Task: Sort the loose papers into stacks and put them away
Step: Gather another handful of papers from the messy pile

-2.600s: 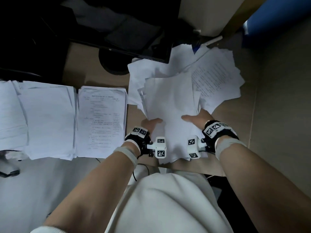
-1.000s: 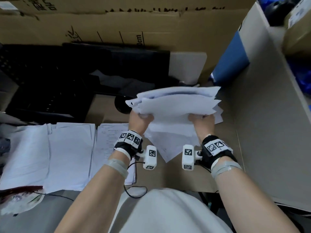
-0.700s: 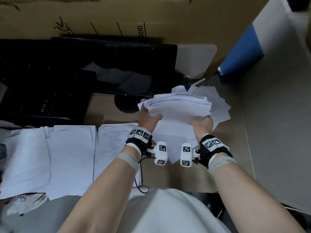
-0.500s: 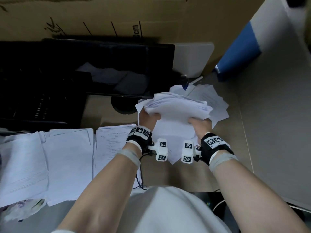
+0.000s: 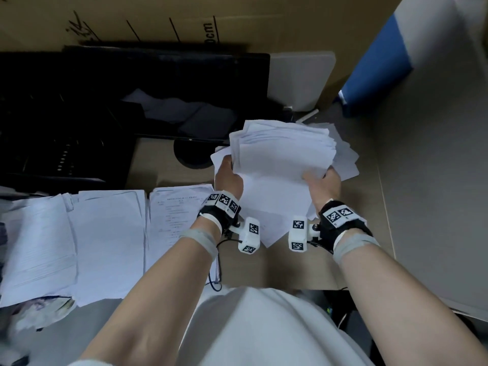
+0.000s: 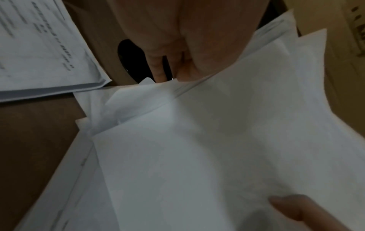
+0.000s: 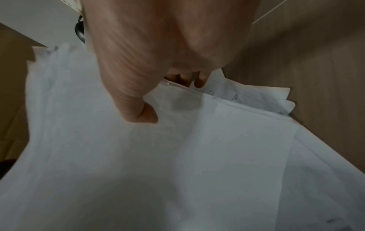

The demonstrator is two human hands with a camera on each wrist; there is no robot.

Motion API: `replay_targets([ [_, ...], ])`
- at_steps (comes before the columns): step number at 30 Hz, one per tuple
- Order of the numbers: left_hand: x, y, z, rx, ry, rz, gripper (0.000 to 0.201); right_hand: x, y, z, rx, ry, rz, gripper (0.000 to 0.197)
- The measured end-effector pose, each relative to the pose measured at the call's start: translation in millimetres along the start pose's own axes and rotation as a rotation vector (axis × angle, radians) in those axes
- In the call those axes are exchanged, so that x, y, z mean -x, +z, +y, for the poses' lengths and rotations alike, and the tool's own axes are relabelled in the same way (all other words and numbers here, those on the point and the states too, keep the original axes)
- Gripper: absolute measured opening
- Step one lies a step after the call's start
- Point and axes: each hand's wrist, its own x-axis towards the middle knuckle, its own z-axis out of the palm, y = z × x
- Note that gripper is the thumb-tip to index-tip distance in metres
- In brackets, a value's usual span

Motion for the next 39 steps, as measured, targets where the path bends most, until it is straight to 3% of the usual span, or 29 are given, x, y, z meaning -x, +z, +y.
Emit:
replay_targets([
  [3,-11,-1,-6,-0.079,0.028,0.028,0.037,-2,3,-6,-0.045,-0.012,0.021,0.013],
  [7,-20,-9,-19,-0.116,0.033,0.078,0.03,1,4,-4,-0.109,0.019,0.082,0.019],
  [11,-23,-12,-26,-0.177,0.03,0.067,0.016,-2,5,-2,-0.129,0.041,0.109,0.008],
  [13,-23,-12,-27,-0.208,0.024,0.073,0.009,-2,7,-3,-0.134,0.055,0.114,0.012],
  [21,-20,-19,-50,-0.201,-0.047,0.073,0.011,-6,5,5,-0.128,0.106,0.122,0.011],
  [23,-18,-17,-51,-0.167,-0.015,0.018,0.007,-8,4,8,-0.104,0.104,0.089,0.013],
  [25,-18,-14,-47,-0.134,0.042,-0.013,0.017,-9,3,9,-0.068,0.118,0.061,0.022],
  [28,-25,-10,-39,-0.208,0.077,0.021,0.024,-11,1,8,-0.043,0.13,0.066,0.029],
  [31,-32,-10,-37,-0.22,0.092,0.038,0.023,-11,-3,9,-0.022,0.137,0.091,0.027],
  [34,-38,-11,-42,-0.176,0.082,0.036,0.028,-8,-4,7,-0.045,0.127,0.103,0.011],
  [39,-42,-12,-44,-0.104,0.1,0.002,0.005,-11,-4,9,-0.095,0.079,0.105,0.022],
])
